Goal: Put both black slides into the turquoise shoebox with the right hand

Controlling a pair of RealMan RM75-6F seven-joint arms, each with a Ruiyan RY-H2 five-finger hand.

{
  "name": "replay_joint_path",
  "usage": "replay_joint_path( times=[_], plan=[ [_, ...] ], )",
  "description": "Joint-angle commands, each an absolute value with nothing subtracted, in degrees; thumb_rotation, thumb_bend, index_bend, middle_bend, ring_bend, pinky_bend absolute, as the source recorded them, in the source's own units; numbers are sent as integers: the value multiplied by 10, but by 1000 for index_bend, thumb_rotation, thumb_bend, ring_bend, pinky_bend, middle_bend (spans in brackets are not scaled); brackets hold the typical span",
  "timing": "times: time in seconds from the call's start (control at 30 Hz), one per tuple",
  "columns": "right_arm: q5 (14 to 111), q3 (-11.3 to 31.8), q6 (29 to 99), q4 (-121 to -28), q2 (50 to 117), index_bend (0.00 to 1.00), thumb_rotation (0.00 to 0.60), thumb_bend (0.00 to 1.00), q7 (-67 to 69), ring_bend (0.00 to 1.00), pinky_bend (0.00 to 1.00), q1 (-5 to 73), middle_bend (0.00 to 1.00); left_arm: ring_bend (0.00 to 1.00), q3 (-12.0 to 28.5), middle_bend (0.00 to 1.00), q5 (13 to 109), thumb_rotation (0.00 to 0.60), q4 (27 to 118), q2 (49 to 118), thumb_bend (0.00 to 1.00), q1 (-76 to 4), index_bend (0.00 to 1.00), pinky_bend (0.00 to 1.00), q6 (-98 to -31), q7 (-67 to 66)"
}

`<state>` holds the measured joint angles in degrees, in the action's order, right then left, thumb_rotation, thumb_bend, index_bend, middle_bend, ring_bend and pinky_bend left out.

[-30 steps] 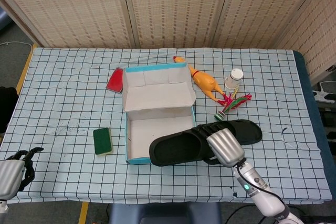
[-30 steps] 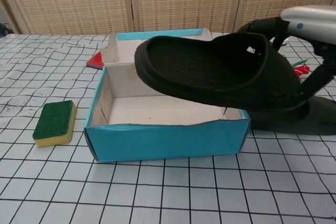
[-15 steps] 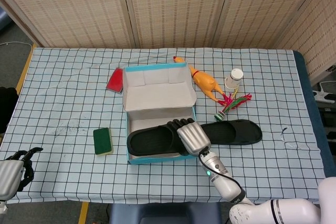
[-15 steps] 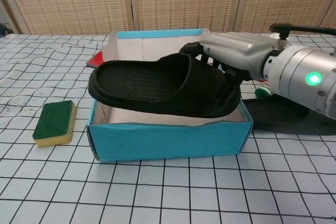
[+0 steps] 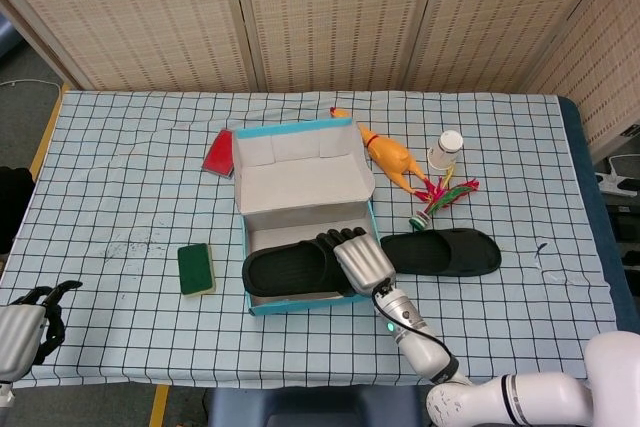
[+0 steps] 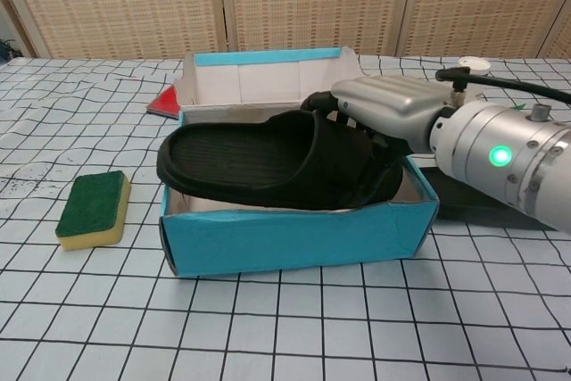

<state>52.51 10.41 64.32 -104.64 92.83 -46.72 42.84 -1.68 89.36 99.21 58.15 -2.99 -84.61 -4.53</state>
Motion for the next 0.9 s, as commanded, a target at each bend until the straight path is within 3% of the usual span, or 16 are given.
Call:
replay_joint_path(
  times=[0.03, 0.63, 0.7, 0.73, 0.83, 0.9],
  plan=[
    [516, 98, 636, -1042, 930, 518, 600, 38, -467, 416, 511, 433, 541, 305, -17, 194, 894, 600, 992, 581, 535, -30, 255, 531, -847, -45],
    [401, 75, 638, -1014, 940, 513, 600, 38, -539, 411, 513, 473, 541, 305, -16, 194, 892, 600, 994, 580, 533, -31, 255, 531, -843, -43],
    [405, 75, 632, -1013, 938, 452, 600, 38, -524, 351, 515, 473, 515, 305, -16, 194, 891, 600, 993, 580, 533, -31, 255, 531, -842, -43],
    [410, 75, 627, -1014, 935, 372, 600, 38, -515, 273, 502, 473, 456, 305, -16, 194, 891, 600, 994, 580, 534, -31, 255, 531, -842, -43],
    [434, 77, 616, -1017, 925, 125, 600, 38, -481, 51, 349, 470, 222, 304, -16, 194, 891, 600, 994, 579, 533, -31, 255, 531, -842, -43],
    [455, 77, 614, -1021, 918, 23, 600, 38, -459, 1, 238, 466, 96, 304, -16, 194, 891, 600, 993, 579, 533, -31, 255, 531, -842, -42]
  ],
)
